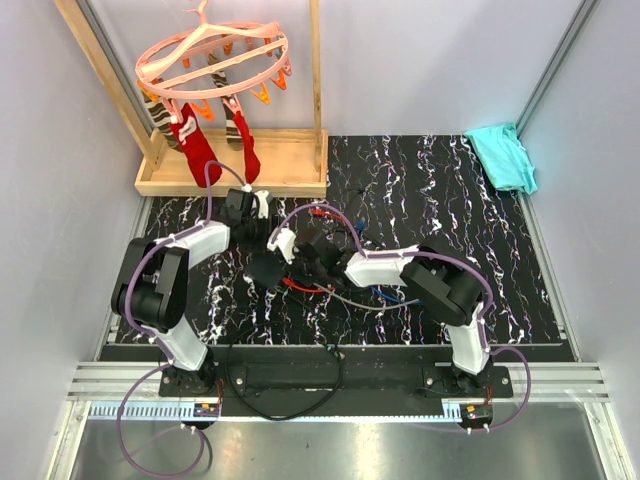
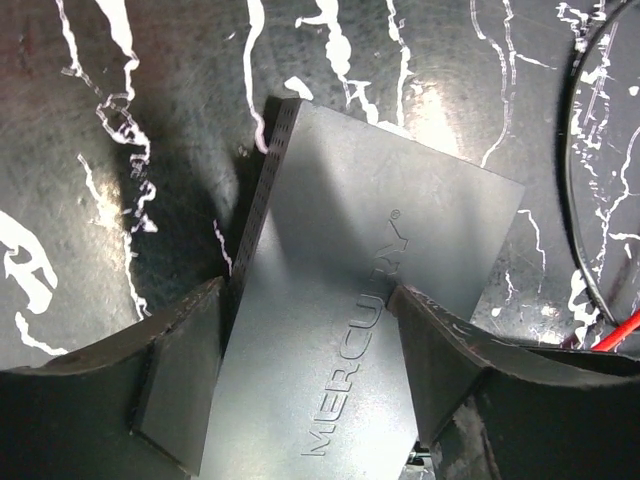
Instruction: Insert the plug into the switch port
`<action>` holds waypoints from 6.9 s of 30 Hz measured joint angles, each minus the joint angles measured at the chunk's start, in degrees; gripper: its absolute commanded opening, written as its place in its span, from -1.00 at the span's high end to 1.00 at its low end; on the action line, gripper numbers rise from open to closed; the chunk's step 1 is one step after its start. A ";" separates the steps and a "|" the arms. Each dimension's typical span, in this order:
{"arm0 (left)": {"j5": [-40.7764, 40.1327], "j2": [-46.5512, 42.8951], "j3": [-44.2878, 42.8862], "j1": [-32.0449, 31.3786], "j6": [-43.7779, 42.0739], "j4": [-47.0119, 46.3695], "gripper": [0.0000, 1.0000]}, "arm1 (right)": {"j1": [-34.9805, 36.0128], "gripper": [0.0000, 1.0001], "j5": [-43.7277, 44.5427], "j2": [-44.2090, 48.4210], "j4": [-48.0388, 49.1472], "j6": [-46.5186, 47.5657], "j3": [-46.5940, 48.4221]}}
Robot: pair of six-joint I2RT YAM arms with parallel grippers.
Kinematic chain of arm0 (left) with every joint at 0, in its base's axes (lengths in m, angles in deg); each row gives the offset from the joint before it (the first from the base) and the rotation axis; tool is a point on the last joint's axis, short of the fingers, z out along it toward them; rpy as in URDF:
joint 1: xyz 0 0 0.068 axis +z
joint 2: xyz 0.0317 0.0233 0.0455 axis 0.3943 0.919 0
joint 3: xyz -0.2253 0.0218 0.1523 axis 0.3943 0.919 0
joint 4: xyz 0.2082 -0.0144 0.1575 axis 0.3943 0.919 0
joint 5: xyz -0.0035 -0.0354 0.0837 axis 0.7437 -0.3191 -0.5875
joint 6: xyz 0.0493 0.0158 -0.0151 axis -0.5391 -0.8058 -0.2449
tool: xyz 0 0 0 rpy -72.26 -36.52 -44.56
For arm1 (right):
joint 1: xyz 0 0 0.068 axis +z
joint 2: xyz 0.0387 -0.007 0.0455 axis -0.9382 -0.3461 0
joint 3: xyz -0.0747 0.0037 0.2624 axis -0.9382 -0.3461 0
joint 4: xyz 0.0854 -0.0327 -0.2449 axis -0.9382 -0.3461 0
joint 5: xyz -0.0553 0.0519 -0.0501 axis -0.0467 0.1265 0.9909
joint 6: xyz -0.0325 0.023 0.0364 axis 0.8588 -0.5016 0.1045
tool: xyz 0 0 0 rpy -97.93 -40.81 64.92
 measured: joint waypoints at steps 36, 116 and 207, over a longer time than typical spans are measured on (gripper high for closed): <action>-1.79 2.32 -5.40 0.46 4.66 12.90 -0.59 | 0.87 0.44 1.05 5.90 -8.37 -0.39 -4.35; -13.05 -48.76 14.12 1.66 3.58 15.50 -0.98 | -22.67 0.65 16.74 -1.11 -30.12 -36.59 11.93; 4.33 -34.80 11.06 -10.64 36.28 -6.88 0.74 | -16.48 1.00 -40.39 28.89 3.19 -37.29 -14.97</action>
